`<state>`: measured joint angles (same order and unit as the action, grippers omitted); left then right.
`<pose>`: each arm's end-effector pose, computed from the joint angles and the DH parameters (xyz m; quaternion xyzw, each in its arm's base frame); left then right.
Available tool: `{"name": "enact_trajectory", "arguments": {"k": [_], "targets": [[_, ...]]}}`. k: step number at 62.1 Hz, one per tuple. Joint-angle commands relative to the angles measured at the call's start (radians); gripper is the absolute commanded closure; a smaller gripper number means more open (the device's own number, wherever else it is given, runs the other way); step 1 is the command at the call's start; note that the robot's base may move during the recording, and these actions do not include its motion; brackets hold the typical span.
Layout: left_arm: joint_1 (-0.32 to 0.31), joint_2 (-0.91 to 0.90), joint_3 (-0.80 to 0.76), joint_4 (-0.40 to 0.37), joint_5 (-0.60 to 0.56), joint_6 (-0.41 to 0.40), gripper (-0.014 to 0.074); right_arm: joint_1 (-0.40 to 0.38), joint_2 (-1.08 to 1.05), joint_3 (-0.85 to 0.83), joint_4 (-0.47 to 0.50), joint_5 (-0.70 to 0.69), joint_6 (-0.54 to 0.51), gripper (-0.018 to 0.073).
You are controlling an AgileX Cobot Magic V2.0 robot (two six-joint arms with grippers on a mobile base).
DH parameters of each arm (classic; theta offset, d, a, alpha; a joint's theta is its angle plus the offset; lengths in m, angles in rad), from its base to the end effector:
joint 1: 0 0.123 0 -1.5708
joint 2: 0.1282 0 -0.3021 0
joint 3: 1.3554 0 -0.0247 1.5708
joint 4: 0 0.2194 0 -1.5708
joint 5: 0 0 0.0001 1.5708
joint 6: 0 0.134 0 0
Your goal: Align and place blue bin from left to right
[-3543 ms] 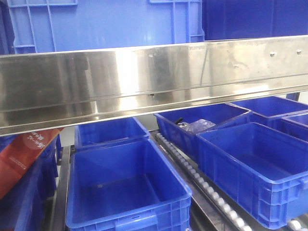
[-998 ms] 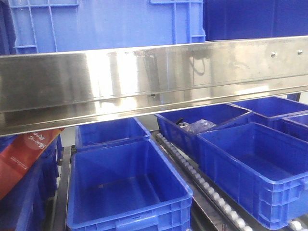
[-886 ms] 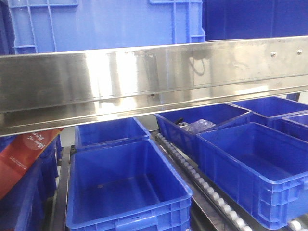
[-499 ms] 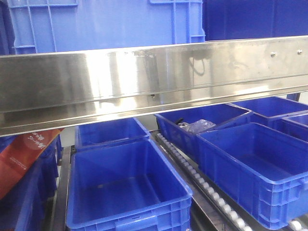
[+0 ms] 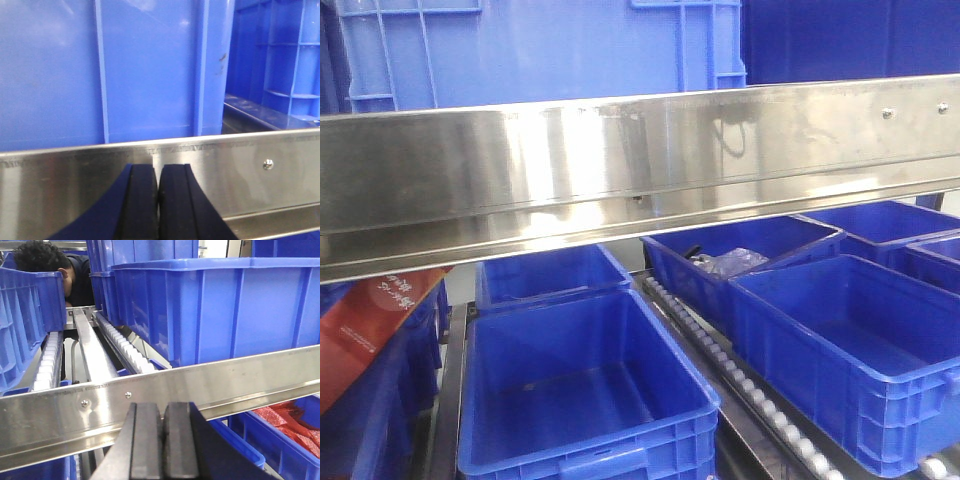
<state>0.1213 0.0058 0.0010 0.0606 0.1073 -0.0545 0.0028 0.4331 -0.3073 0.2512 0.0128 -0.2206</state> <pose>0.0508 0.0071 0.2019 -0.0436 0.7152 0.0466 0.6960 0.0983 0.0007 0.2931 0.0090 0.7249 0.0126 0.6887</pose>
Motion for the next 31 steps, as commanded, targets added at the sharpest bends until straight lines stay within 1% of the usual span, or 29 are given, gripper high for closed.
{"name": "enact_trajectory", "arguments": {"k": [1,11,18,25,31], "targets": [[0.002,-0.006,-0.001,-0.005,-0.023,0.002,0.0595,-0.007,-0.004,0.0,-0.002,-0.021,-0.008,0.0637],[0.002,-0.006,-0.001,-0.005,-0.023,0.002,0.0595,-0.009,-0.037,0.003,-0.107,-0.013,-0.008,0.0637],[0.002,-0.006,-0.001,-0.005,-0.023,0.002,0.0595,-0.013,-0.122,0.044,-0.133,0.003,-0.004,0.0637],[0.002,-0.006,-0.001,-0.005,-0.023,0.002,0.0595,-0.032,-0.242,0.116,-0.205,0.062,0.113,0.0637],[0.002,-0.006,-0.001,-0.005,-0.023,0.002,0.0595,-0.049,-0.326,0.202,-0.209,0.069,0.13,0.0637]]}}
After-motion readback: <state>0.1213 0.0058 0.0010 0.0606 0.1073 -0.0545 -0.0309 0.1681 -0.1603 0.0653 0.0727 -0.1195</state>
